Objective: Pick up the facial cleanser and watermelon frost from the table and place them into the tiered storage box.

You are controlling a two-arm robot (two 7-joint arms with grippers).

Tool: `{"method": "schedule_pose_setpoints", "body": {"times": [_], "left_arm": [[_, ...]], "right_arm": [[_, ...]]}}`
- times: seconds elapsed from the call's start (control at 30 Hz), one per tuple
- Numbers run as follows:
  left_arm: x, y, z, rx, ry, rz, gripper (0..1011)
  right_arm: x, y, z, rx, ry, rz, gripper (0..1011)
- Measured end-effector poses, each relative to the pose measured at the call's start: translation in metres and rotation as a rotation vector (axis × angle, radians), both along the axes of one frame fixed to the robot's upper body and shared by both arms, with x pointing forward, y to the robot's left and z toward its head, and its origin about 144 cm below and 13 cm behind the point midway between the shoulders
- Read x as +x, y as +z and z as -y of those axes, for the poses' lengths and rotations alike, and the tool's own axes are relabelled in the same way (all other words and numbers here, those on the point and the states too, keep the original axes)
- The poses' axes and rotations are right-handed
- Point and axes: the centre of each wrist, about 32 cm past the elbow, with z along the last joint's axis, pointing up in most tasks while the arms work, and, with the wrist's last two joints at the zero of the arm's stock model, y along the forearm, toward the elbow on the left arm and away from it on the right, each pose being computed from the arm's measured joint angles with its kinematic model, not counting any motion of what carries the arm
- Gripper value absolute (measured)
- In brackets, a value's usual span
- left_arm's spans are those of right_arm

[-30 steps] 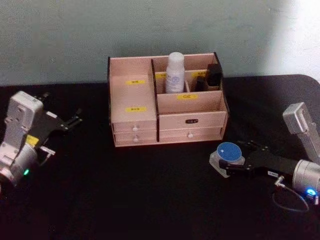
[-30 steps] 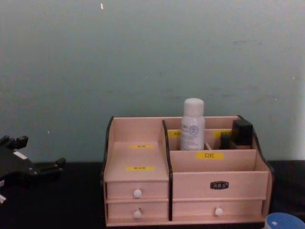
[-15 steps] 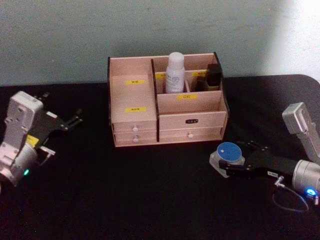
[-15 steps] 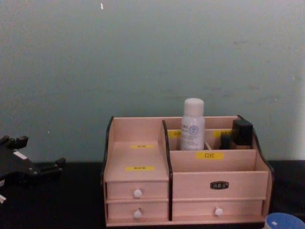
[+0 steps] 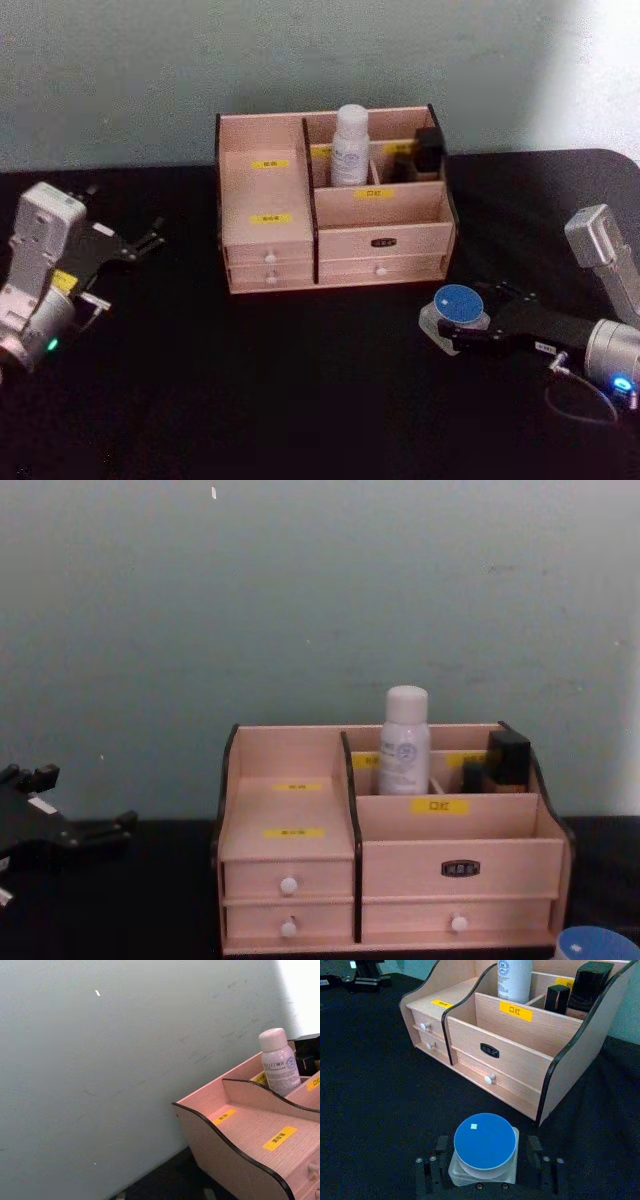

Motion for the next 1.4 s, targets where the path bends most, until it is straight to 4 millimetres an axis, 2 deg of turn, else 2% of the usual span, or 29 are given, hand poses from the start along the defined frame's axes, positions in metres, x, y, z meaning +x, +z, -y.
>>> {"method": "schedule_pose_setpoints", "body": {"times": [0.07,0.2,0.3,0.33,0.5,1.4], "left_arm": [[0.0,0.0,0.0,0.0,0.0,0.0,1001],[0.0,0.0,0.0,0.0,0.0,0.0,1001],[0.0,0.0,0.0,0.0,0.0,0.0,1001],[0.0,0.0,0.0,0.0,0.0,0.0,1001],[0.0,0.0,0.0,0.0,0.0,0.0,1001],[0.0,0.0,0.0,0.0,0.0,0.0,1001]], "right_arm": [[0.0,0.0,0.0,0.0,0.0,0.0,998],[0.0001,0.0001,0.0001,0.0,0.0,0.001,928],[0.0001,0.0002,0.0001,0.0,0.0,0.001,859],[0.0001,0.0002,0.0001,0.0,0.0,0.001,801],[0.0001,0.0002,0.0002,0.001,0.0,0.002,726],[0.0001,0.0001,0.0001,0.001,0.0,0.002,726]]}}
